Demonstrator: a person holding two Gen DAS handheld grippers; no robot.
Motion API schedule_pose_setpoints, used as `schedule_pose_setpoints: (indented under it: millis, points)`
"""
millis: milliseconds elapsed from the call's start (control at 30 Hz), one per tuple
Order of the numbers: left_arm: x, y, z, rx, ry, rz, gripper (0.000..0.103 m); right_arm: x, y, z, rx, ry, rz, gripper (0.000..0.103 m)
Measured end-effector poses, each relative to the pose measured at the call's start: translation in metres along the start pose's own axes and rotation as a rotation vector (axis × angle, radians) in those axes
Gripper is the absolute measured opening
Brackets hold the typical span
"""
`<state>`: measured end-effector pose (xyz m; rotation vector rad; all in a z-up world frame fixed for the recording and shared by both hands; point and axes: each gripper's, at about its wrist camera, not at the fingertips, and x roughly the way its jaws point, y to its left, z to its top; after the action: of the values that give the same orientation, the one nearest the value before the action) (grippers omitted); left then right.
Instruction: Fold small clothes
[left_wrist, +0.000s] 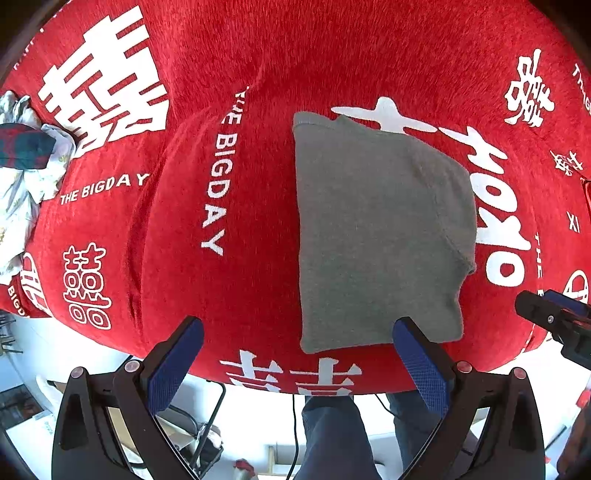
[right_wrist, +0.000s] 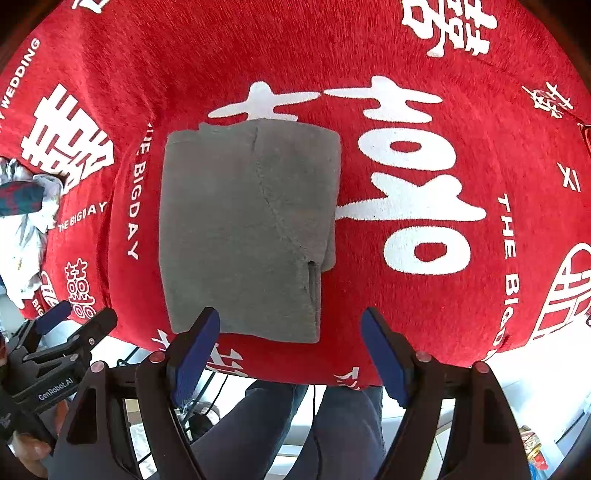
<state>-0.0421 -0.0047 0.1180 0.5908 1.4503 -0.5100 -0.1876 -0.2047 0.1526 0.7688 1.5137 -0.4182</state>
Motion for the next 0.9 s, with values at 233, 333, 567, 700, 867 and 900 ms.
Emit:
schedule_pose_setpoints:
  millis: [233, 333, 567, 700, 867, 900]
  points:
    - [-0.011, 0.001, 0.002, -0.005, -0.021, 0.003, 0.103, -0.011, 0.009, 0.004, -0.009, -0.024, -0.020, 0.086]
    - [-0.016, 0.002, 0.004, -0.009, -0.031, -0.001, 0.103, -0.017, 0.013, 0.005, -0.018, -0.044, -0.033, 0.093]
    - [-0.026, 0.003, 0.006, -0.022, -0.059, 0.008, 0.103, -0.032, 0.022, 0.004, -0.033, -0.096, -0.079, 0.094]
    - [-0.029, 0.001, 0.007, -0.017, -0.071, 0.014, 0.103, -0.038, 0.024, 0.003, -0.036, -0.119, -0.109, 0.103]
    - [-0.033, -0.003, 0.006, -0.003, -0.084, 0.017, 0.103, -0.037, 0.025, 0.002, -0.035, -0.112, -0.104, 0.103]
    - [-0.034, -0.004, 0.006, -0.003, -0.084, 0.016, 0.103, -0.037, 0.026, 0.002, -0.034, -0.109, -0.104, 0.103]
